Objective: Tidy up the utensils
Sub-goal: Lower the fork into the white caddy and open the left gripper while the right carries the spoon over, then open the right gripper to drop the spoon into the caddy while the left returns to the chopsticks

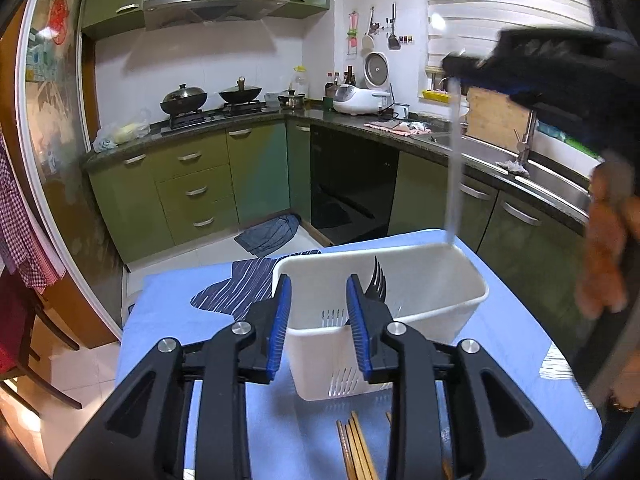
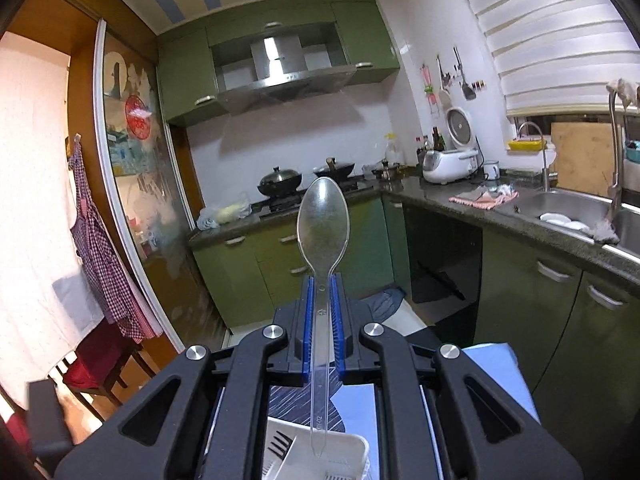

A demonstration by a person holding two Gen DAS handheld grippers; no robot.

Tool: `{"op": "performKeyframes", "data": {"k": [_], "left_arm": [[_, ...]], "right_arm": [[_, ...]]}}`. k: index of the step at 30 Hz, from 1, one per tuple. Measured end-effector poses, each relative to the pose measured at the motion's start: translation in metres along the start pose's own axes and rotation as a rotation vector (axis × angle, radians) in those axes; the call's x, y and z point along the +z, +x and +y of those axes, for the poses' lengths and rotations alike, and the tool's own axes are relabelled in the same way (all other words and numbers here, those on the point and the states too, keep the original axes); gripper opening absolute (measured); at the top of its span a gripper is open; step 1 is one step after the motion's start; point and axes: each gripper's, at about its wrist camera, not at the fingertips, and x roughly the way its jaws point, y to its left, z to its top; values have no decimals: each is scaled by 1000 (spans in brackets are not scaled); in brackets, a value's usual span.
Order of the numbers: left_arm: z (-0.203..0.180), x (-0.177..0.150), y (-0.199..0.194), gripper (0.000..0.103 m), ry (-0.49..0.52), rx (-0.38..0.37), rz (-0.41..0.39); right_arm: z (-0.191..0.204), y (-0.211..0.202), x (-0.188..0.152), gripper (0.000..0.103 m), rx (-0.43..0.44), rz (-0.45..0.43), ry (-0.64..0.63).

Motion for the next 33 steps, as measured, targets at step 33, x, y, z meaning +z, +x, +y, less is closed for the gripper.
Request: {"op": "performKeyframes", "data": {"k": [33], "left_arm": [[6, -44, -25, 36, -22, -24, 219]], "right_arm": [[-7, -52, -119, 16, -59, 126, -109]]}}
